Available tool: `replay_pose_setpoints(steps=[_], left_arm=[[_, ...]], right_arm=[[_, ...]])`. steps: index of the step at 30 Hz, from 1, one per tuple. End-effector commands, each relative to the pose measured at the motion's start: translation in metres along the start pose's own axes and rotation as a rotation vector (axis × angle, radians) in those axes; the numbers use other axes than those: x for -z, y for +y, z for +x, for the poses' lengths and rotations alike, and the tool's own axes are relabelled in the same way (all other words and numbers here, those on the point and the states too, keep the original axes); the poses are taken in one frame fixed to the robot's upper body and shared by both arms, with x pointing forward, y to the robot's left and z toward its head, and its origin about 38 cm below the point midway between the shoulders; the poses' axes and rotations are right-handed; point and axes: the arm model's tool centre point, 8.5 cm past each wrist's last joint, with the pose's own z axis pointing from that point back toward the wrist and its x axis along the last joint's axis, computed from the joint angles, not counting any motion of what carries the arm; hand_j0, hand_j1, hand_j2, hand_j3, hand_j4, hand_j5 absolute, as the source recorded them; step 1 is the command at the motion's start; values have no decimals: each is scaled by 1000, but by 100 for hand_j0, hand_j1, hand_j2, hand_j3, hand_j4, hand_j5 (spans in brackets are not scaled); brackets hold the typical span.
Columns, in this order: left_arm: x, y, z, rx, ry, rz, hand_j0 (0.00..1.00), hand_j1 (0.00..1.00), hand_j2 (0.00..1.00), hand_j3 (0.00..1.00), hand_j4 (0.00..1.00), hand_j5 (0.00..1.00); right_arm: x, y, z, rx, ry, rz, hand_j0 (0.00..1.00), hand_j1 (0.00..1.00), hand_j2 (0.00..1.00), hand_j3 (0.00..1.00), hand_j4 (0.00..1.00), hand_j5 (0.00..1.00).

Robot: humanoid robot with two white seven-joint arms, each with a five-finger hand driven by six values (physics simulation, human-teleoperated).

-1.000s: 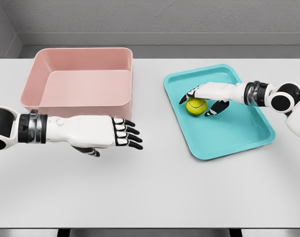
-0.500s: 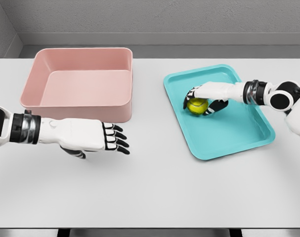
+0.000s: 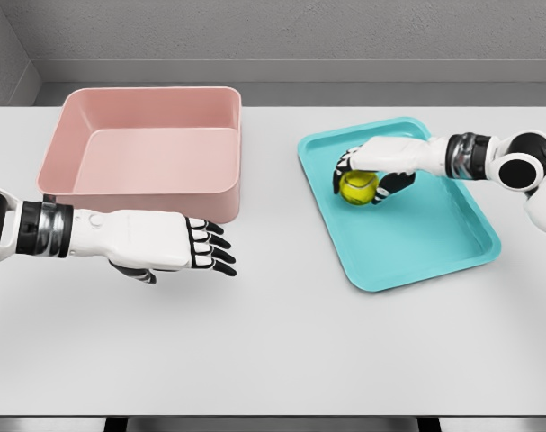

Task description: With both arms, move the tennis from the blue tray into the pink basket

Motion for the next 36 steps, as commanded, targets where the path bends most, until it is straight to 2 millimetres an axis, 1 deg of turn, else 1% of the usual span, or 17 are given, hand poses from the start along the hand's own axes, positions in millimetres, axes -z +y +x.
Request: replay_pose_setpoints(steps=[1, 7, 11, 14, 16, 20, 22, 24, 29, 31, 33, 34, 36], left_arm=[[-1, 0, 0, -5, 3, 4, 100, 100, 100, 100, 100, 100], [-1, -1, 0, -8, 3, 2, 100, 100, 100, 100, 100, 100], [-1, -1, 0, -8, 3, 2, 100, 100, 100, 100, 100, 100], [-1, 0, 0, -6, 2, 3, 100, 100, 100, 100, 100, 100], [-1, 0, 0, -6, 2, 3, 100, 100, 100, 100, 100, 100], [0, 0, 0, -5, 0, 5, 100, 100, 100, 100, 100, 100], [0, 0, 0, -5, 0, 5, 100, 100, 100, 100, 100, 100], [0, 0, 0, -7, -1, 4, 100, 100, 100, 100, 100, 100], [-2, -2, 0, -10, 5, 1, 100, 100, 100, 100, 100, 100], [-8, -4, -2, -15, 20, -7, 100, 100, 100, 100, 100, 100], [-12, -7, -2, -20, 28, -11, 100, 100, 100, 100, 100, 100], [-19, -10, -3, -25, 45, -22, 100, 100, 100, 100, 100, 100], [-21, -11, -4, -26, 49, -24, 100, 100, 100, 100, 100, 100]], right_arm=[[-1, -6, 9, -23, -25, -10, 54, 54, 54, 54, 54, 54], [-5, -14, 26, -80, -67, -15, 53, 53, 53, 53, 53, 53], [0, -16, 46, -115, -119, -16, 53, 53, 53, 53, 53, 53], [-1, -20, 60, -152, -154, -20, 53, 53, 53, 53, 53, 53], [-3, -19, 67, -166, -170, -15, 51, 51, 51, 51, 51, 51], [1, -18, 84, -197, -216, -5, 51, 51, 51, 51, 51, 51], [2, -16, 90, -202, -231, -3, 51, 51, 51, 51, 51, 51], [9, -9, 97, -204, -254, 18, 51, 51, 51, 51, 51, 51], [16, -3, 110, -213, -293, 34, 51, 51, 51, 51, 51, 51], [19, -1, 113, -215, -305, 39, 51, 51, 51, 51, 51, 51], [27, 2, 120, -215, -327, 49, 51, 51, 51, 51, 51, 51], [32, 4, 125, -213, -343, 54, 51, 51, 51, 51, 51, 51], [39, 4, 131, -212, -358, 56, 51, 51, 51, 51, 51, 51]])
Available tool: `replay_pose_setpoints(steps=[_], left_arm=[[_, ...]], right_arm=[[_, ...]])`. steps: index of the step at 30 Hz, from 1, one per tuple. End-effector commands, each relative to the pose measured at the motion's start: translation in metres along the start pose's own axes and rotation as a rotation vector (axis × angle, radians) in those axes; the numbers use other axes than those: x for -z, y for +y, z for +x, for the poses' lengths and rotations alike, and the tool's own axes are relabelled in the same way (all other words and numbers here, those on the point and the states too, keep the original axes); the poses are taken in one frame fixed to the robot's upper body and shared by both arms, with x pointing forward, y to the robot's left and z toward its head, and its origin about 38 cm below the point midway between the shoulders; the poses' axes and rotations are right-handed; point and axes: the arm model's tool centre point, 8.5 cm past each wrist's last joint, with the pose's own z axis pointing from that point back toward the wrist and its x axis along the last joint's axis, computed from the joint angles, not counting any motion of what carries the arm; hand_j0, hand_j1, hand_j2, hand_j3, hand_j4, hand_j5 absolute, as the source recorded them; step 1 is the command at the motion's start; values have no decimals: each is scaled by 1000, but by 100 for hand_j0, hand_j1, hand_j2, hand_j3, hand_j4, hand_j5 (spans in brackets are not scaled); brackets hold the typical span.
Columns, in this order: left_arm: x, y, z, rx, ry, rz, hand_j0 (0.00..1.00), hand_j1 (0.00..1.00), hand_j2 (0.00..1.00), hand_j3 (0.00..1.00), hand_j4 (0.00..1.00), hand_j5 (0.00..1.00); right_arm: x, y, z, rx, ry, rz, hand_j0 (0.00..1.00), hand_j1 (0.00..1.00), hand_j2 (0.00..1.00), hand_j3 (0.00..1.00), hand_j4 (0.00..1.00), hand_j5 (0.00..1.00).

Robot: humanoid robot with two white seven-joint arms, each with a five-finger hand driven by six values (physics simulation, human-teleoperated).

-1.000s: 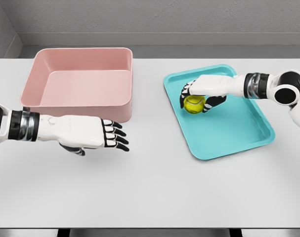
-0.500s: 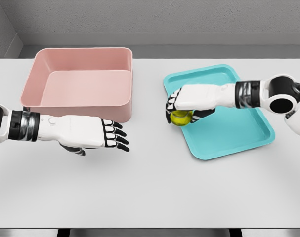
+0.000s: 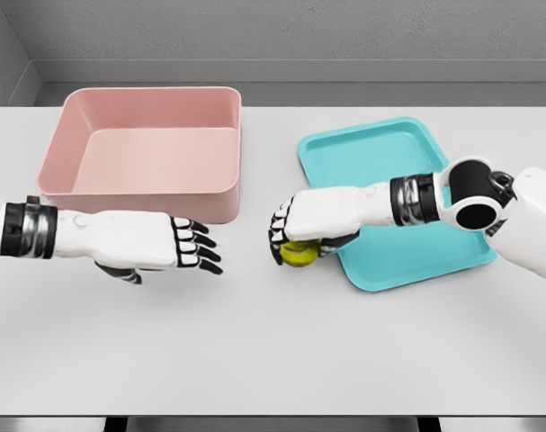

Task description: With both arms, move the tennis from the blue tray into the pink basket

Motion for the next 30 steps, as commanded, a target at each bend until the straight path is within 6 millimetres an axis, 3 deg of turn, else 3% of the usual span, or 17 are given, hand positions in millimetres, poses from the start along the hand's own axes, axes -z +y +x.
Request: replay_pose_setpoints(steps=[1, 13, 20, 30], left_arm=[[-5, -1, -1, -8, 11, -1, 100, 100, 100, 100, 100, 100], [-5, -2, -1, -9, 11, -2, 100, 100, 100, 100, 100, 100], [-22, -9, -4, -20, 52, -26, 100, 100, 100, 100, 100, 100], [-21, -10, -4, -22, 50, -23, 100, 100, 100, 100, 100, 100]], right_arm=[[12, 1, 6, 10, -27, 3, 51, 51, 51, 51, 51, 51], [46, -8, 17, 20, -69, -4, 51, 51, 51, 51, 51, 51], [61, 1, 16, 47, -77, 20, 51, 51, 51, 51, 51, 51], [66, 7, 15, 60, -79, 32, 52, 52, 52, 52, 52, 52]])
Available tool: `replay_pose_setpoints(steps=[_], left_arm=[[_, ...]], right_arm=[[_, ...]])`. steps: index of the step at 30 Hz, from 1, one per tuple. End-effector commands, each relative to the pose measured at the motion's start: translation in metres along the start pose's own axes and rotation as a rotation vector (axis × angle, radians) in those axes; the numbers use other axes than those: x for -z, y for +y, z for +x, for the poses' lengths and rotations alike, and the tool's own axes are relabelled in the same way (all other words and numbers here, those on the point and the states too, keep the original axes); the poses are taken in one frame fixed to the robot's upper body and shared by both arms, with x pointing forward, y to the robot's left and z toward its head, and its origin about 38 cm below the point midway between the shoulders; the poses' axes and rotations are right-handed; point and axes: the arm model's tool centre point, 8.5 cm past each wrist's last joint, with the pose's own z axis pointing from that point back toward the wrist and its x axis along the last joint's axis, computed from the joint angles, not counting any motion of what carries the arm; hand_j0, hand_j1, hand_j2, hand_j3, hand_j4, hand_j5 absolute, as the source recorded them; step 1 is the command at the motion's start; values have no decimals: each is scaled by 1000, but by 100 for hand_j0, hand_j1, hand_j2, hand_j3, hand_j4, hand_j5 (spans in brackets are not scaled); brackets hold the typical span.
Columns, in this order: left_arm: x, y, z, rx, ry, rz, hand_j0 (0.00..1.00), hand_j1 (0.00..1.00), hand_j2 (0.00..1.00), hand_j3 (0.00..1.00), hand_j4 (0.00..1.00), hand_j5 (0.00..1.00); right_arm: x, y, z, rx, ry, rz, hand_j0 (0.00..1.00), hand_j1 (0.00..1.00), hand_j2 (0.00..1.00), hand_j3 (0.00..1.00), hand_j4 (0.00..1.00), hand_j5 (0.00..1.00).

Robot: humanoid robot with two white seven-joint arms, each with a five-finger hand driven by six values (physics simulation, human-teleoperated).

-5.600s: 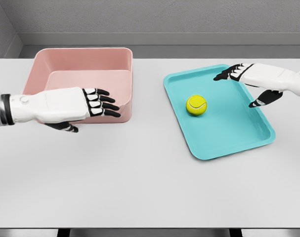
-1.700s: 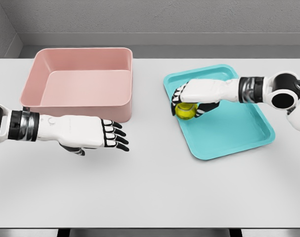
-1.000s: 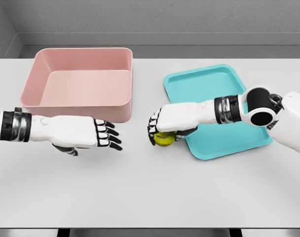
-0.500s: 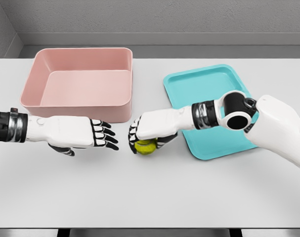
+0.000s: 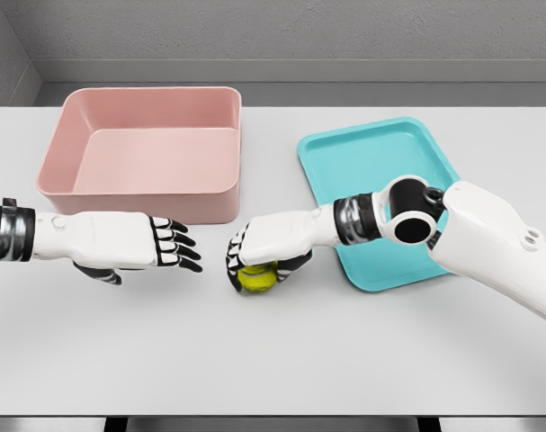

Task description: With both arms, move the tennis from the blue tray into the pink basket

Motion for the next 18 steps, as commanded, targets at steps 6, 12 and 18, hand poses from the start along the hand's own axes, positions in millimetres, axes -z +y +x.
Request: replay_pose_setpoints(steps=[6, 12, 18], left_arm=[[-2, 2, -1, -4, 4, 9, 100, 100, 100, 100, 100, 100], [-3, 4, -2, -2, 9, 20, 100, 100, 100, 100, 100, 100], [-4, 7, -3, 4, 14, 25, 100, 100, 100, 100, 100, 100]], right_arm=[[-1, 1, -7, 35, 42, -4, 100, 100, 100, 100, 100, 100], [-23, -10, -15, 1, 81, -1, 100, 100, 100, 100, 100, 100], [-111, -14, -39, -38, 215, -25, 100, 100, 100, 100, 100, 100]])
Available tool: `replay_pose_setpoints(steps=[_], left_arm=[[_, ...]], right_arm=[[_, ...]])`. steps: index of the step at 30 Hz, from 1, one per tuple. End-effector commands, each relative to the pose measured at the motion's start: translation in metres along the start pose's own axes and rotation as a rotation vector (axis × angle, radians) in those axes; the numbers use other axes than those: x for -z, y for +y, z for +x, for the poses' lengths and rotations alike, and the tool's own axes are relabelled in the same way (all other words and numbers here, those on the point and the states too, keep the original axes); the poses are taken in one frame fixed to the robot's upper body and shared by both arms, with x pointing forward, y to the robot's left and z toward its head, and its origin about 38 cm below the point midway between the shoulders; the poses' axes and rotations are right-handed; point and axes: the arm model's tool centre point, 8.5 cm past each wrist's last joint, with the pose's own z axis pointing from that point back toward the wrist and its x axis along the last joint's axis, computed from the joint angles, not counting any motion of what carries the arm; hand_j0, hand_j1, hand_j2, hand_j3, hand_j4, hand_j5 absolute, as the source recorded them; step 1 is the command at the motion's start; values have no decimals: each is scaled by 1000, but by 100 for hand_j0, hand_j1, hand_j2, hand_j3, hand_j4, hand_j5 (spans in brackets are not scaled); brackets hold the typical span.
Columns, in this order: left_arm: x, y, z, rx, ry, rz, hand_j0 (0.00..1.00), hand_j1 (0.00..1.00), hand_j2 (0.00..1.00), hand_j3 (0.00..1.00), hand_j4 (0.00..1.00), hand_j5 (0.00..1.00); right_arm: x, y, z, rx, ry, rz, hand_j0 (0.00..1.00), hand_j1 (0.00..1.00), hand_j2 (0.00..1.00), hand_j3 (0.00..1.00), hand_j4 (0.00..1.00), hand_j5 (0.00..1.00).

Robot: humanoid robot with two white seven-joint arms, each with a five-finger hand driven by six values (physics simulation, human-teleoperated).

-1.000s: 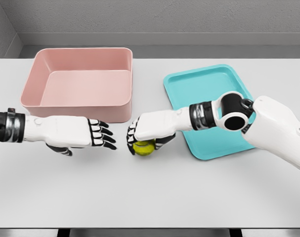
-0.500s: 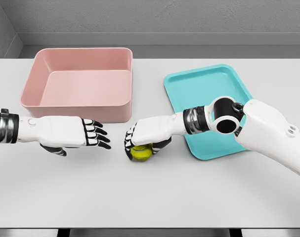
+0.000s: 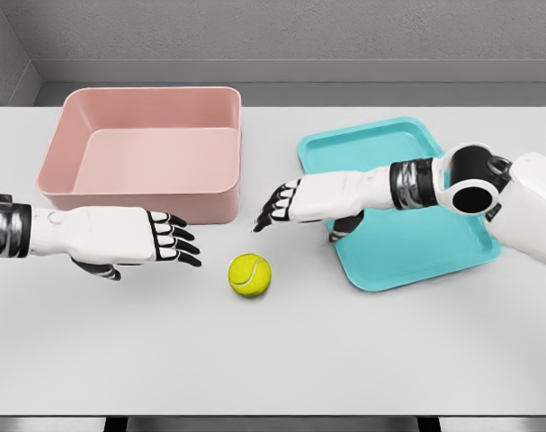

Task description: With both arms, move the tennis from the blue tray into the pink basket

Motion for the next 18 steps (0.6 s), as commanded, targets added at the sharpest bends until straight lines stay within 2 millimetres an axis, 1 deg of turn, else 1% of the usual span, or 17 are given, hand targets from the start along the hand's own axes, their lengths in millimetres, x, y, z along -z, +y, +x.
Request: replay_pose_setpoints(steps=[1, 2, 3, 4, 5, 6, 7, 8, 9, 10, 11, 12, 14, 15, 16, 17, 18], left_arm=[[0, 5, -1, 3, 2, 14, 100, 100, 100, 100, 100, 100], [2, 7, -1, 8, -3, 20, 100, 100, 100, 100, 100, 100], [17, 15, 3, 22, -38, 46, 100, 100, 100, 100, 100, 100], [29, 21, 6, 31, -66, 60, 100, 100, 100, 100, 100, 100], [37, 25, 9, 38, -87, 70, 100, 100, 100, 100, 100, 100], [46, 29, 13, 42, -110, 81, 100, 100, 100, 100, 100, 100], [52, 32, 15, 46, -126, 86, 100, 100, 100, 100, 100, 100], [61, 37, 19, 55, -150, 98, 100, 100, 100, 100, 100, 100], [71, 44, 23, 66, -177, 111, 100, 100, 100, 100, 100, 100], [78, 50, 27, 77, -197, 116, 100, 100, 100, 100, 100, 100], [84, 50, 29, 98, -209, 41, 100, 100, 100, 100, 100, 100], [94, 52, 33, 116, -232, -11, 100, 100, 100, 100, 100, 100], [92, 66, 30, 146, -224, -2, 100, 100, 100, 100, 100, 100], [95, 77, 32, 164, -229, 25, 100, 100, 100, 100, 100, 100], [94, 82, 31, 171, -225, 37, 100, 100, 100, 100, 100, 100], [96, 84, 32, 173, -232, 43, 100, 100, 100, 100, 100, 100], [95, 88, 31, 175, -225, 58, 100, 100, 100, 100, 100, 100]], right_arm=[[-39, -4, -14, -16, 58, -20, 100, 100, 100, 100, 100, 100], [-50, -6, -19, -18, 82, -30, 100, 100, 100, 100, 100, 100], [-55, -9, -20, -23, 95, -39, 100, 100, 100, 100, 100, 100], [-62, -7, -23, -20, 110, -36, 100, 100, 100, 100, 100, 100], [-78, -8, -29, -15, 149, -57, 100, 100, 100, 100, 100, 100], [-92, -4, -33, -1, 179, -82, 100, 100, 100, 100, 100, 100], [-96, -1, -35, 12, 190, -93, 100, 100, 100, 100, 100, 100], [-99, 6, -39, 30, 204, -87, 100, 100, 100, 100, 100, 100], [-112, 11, -46, 47, 242, -87, 100, 100, 100, 100, 100, 100], [-122, 7, -49, 53, 265, -121, 100, 100, 100, 100, 100, 100], [-128, 3, -51, 49, 278, -138, 100, 100, 100, 100, 100, 100], [-128, 5, -52, 54, 281, -139, 100, 100, 100, 100, 100, 100], [-128, 12, -54, 73, 286, -130, 100, 100, 100, 100, 100, 100], [-126, 16, -53, 79, 282, -129, 100, 100, 100, 100, 100, 100], [-126, 20, -53, 87, 283, -124, 100, 100, 100, 100, 100, 100], [-126, 20, -53, 87, 282, -122, 100, 100, 100, 100, 100, 100], [-127, 21, -54, 89, 287, -122, 100, 100, 100, 100, 100, 100]])
